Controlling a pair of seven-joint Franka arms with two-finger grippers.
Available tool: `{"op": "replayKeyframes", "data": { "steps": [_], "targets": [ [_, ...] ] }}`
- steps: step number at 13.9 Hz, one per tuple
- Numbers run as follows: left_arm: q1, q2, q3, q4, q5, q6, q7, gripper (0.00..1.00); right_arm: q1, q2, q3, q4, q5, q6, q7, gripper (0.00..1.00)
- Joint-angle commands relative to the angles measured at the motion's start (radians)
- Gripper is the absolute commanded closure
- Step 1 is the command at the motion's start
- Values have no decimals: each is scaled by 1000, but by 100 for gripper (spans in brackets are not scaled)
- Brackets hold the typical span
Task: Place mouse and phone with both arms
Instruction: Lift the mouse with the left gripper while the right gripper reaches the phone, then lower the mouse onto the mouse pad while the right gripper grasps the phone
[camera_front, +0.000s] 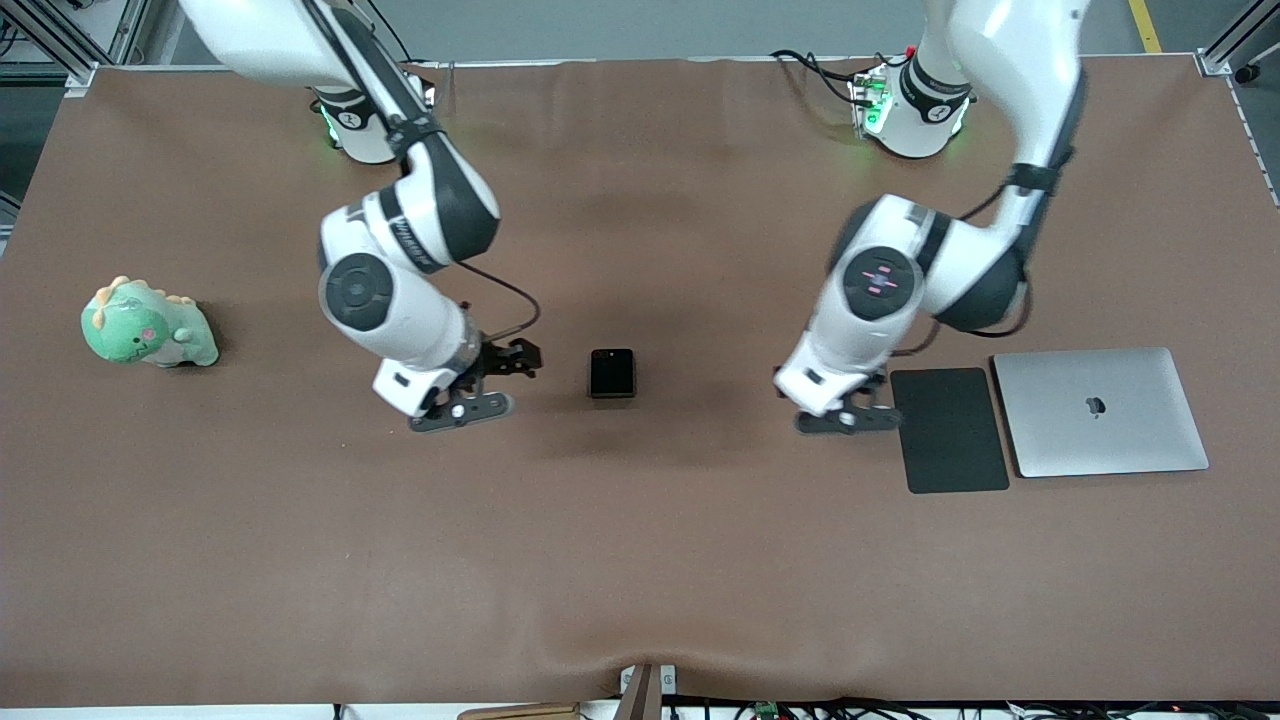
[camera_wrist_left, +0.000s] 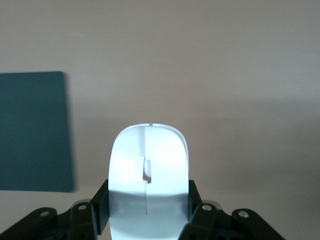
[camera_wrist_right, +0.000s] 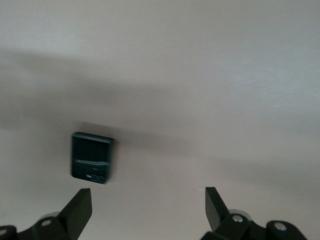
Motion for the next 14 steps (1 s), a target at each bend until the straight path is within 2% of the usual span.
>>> {"op": "replayKeyframes", "data": {
  "steps": [1, 4, 7, 11, 13, 14],
  "targets": [
    [96, -67, -12, -80, 16, -6, 83, 65, 71, 99, -10, 114, -6, -12, 126, 0],
    [156, -85, -13, -112, 18, -6, 114, 65, 122, 183, -11, 174, -37, 28, 143, 0],
    [208, -87, -12, -145, 18, 0, 125, 65, 143, 248, -11, 178, -57, 143, 175, 0],
    [250, -85, -12, -178, 18, 18, 126, 65, 174, 298, -14, 197, -94, 160, 197, 0],
    [271, -62, -10, -186, 22, 64, 140, 65, 177, 318, -14, 195, -97, 160, 244, 0],
    [309, -35, -10, -186, 28, 108, 208, 65, 185, 323, -14, 194, -98, 166, 259, 0]
  ]
}}
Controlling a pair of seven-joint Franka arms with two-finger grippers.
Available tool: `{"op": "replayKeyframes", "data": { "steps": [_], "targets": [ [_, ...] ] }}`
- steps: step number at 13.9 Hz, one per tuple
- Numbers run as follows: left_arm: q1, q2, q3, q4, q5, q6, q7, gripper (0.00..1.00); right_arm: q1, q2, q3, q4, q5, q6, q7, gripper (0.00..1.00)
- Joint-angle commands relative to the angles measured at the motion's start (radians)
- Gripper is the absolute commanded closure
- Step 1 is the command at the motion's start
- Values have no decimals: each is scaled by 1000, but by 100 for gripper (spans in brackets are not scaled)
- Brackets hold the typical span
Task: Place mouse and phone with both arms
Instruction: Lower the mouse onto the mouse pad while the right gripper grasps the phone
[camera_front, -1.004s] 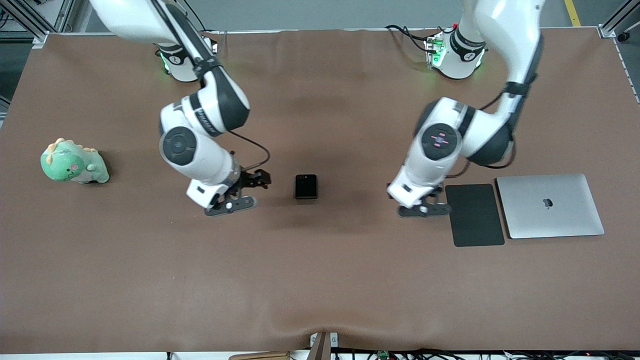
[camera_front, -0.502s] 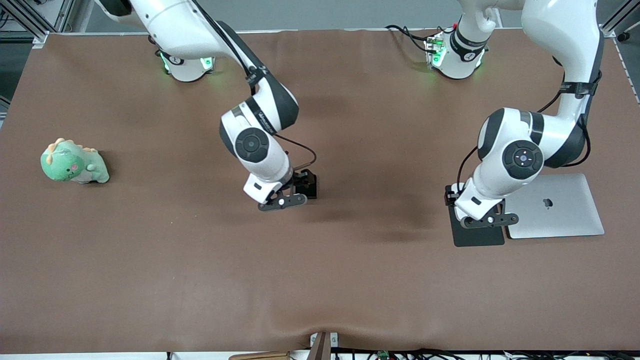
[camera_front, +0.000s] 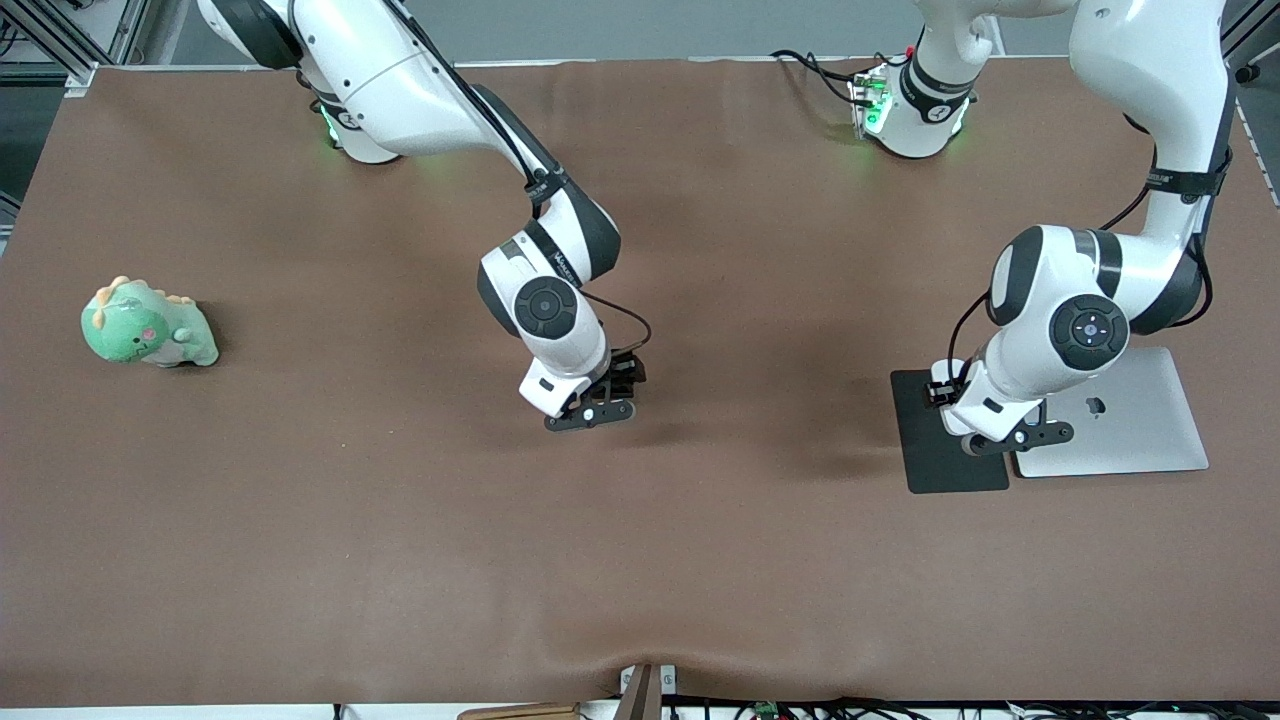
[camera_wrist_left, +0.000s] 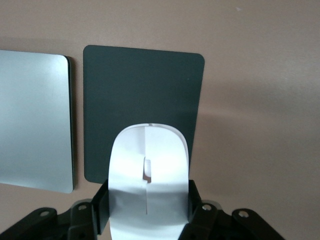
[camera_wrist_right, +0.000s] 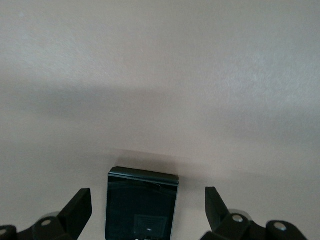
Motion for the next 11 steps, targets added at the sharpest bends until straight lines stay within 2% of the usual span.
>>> {"op": "replayKeyframes", "data": {
  "steps": [1, 3, 5, 11],
  "targets": [
    [84, 33, -11, -26, 25, 102, 143, 65, 27, 36, -11, 28, -19, 6, 54, 0],
    [121, 68, -11, -27, 25, 159, 218, 65, 30, 54, -10, 28, -17, 13, 80, 0],
    [122, 85, -11, -50, 25, 216, 234, 65, 39, 68, -10, 27, -16, 62, 103, 0],
    [120, 153, -35, -58, 25, 305, 274, 65, 42, 86, -11, 19, -17, 67, 111, 0]
  ]
}}
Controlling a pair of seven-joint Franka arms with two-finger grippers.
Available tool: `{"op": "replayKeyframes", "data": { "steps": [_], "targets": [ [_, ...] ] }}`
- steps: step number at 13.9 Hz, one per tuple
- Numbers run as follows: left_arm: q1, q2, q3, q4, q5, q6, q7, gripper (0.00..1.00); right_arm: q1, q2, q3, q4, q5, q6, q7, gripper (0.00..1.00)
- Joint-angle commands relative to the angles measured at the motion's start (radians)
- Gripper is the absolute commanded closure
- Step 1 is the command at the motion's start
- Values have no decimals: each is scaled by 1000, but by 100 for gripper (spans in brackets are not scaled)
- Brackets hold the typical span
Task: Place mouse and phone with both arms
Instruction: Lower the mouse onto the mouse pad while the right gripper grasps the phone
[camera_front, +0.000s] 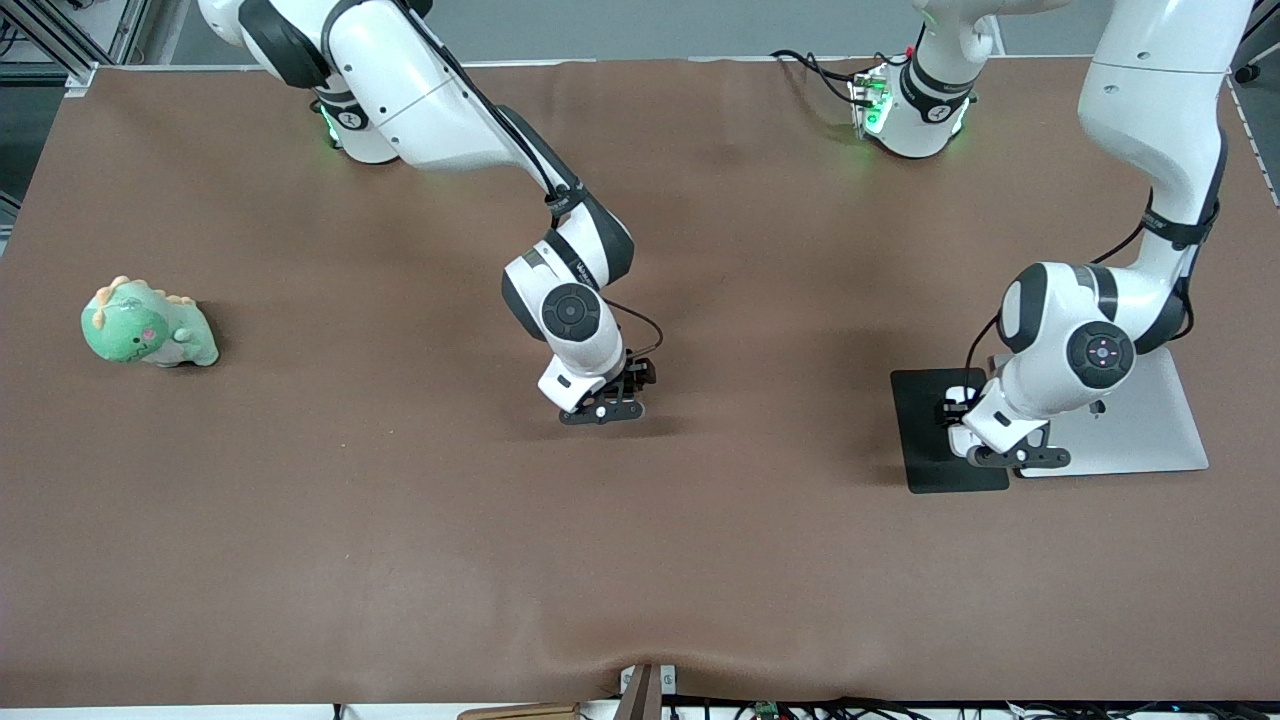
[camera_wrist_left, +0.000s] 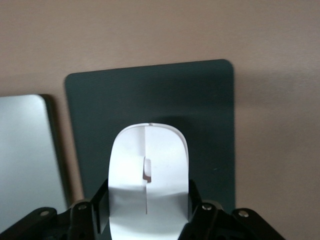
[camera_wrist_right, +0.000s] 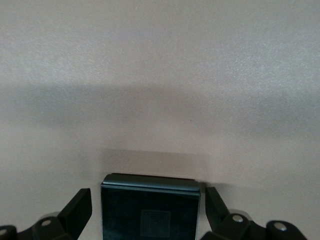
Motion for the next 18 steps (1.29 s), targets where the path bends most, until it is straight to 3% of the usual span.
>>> {"op": "replayKeyframes", "data": {
  "steps": [1, 3, 4, 5, 6, 7, 8, 11, 13, 15, 18],
  "targets": [
    [14, 31, -2, -11, 22, 62, 35, 65, 12, 11, -11, 17, -16, -2, 27, 0],
    [17, 40, -2, -9, 21, 66, 33, 65, 12, 11, -11, 7, -14, 0, 27, 0],
    [26, 46, -2, -8, 21, 66, 35, 65, 15, 9, -11, 2, -16, 1, 29, 5],
    [35, 51, -2, -9, 22, 71, 33, 65, 15, 8, -11, 0, -16, 1, 53, 54],
    [33, 57, -2, -9, 22, 82, 35, 65, 16, 6, -11, 2, -16, 3, 94, 80],
    [33, 72, -2, -9, 22, 95, 35, 65, 19, 3, -11, 2, -17, 7, 124, 90],
    [35, 77, 0, -11, 22, 109, 35, 64, 18, 0, -12, 2, -17, 9, 128, 90],
    [33, 81, -2, -3, 22, 111, 33, 35, -20, -58, -18, -3, -14, -32, 116, 92],
    [27, 69, -2, 0, 22, 111, 33, 0, -73, -124, -18, -4, -14, -135, 112, 95],
    [14, 14, -11, -2, 21, 91, 15, 0, -138, -193, -17, -23, -14, -222, 57, 95],
    [9, -127, -29, 23, 21, -74, 6, 0, -272, -288, -15, -108, -11, -247, -139, 95]
  ]
}}
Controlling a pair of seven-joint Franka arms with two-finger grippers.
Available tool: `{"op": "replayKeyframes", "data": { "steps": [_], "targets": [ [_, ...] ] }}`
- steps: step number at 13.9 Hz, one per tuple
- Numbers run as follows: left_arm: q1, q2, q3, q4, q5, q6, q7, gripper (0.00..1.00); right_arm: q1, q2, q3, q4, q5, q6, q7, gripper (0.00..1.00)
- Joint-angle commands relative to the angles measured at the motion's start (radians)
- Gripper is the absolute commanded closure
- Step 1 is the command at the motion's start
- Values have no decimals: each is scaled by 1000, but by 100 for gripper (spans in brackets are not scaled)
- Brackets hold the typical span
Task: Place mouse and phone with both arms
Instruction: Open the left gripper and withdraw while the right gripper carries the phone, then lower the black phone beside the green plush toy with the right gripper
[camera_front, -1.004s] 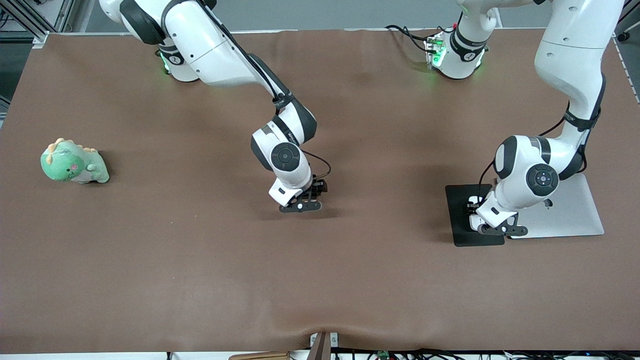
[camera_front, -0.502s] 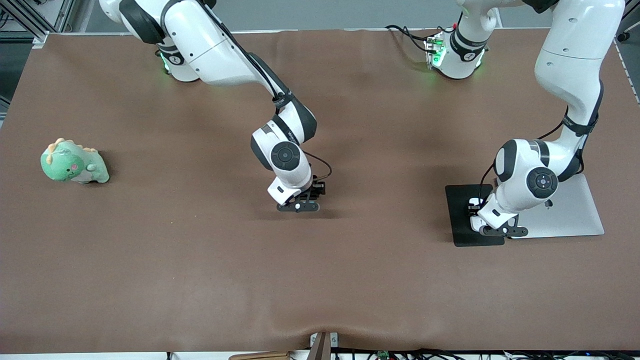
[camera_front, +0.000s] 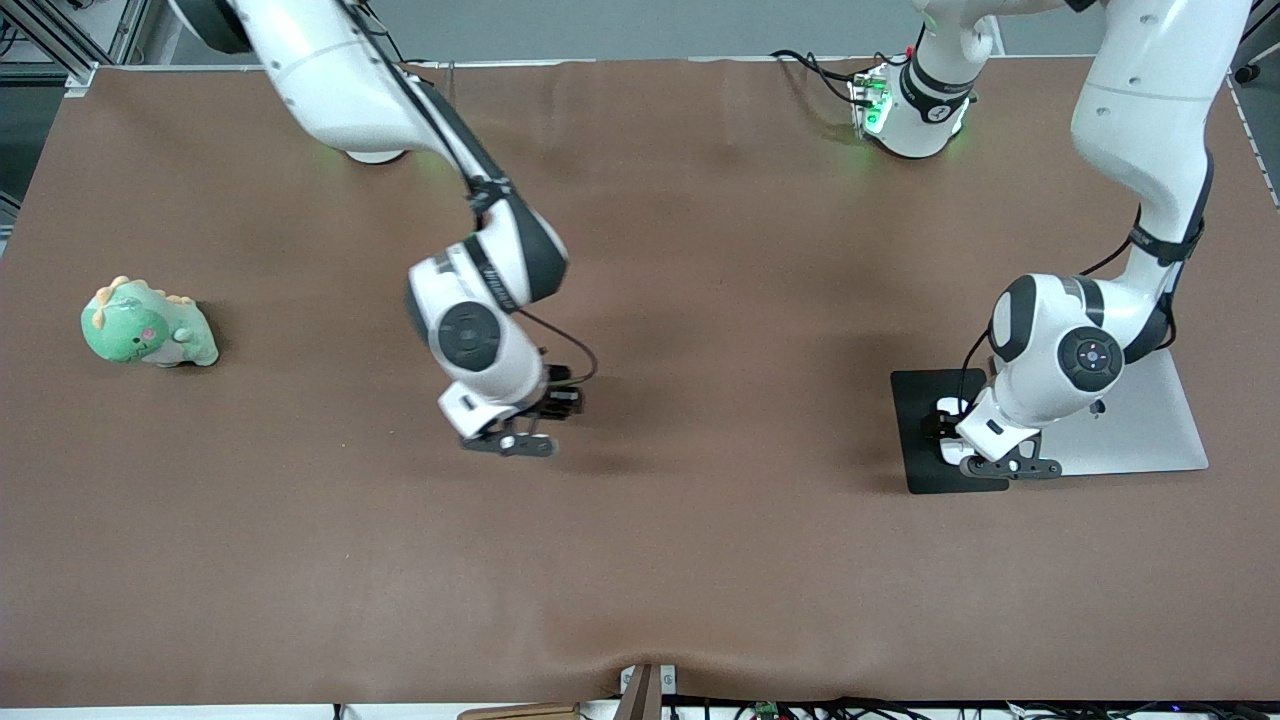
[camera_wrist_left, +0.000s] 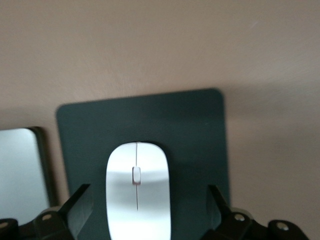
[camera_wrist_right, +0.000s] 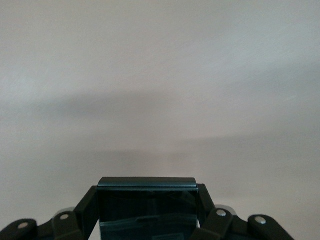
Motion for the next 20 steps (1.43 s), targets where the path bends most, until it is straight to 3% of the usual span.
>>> {"op": "replayKeyframes", "data": {
  "steps": [1, 4, 8, 11, 15, 20],
  "targets": [
    [-1, -170, -18, 23, 20, -205, -13, 0, -138, -109, 23, -136, -8, 3, -159, 95],
    [4, -230, -19, 222, 11, -524, 0, 0, -238, -158, 23, -220, -8, 2, -322, 94],
    [10, -244, -12, 468, 4, -807, 1, 0, -398, -164, 21, -265, -8, 9, -573, 93],
    [22, -320, -12, 484, 4, -895, 6, 0, -507, -152, 20, -265, -8, 16, -742, 93],
    [18, -403, -20, 478, -3, -1007, 7, 0, -583, -138, 17, -266, -40, 14, -759, 93],
    [18, -457, -29, 461, -47, -1033, 7, 0, -614, -108, 14, -268, -80, 52, -759, 93]
  ]
}}
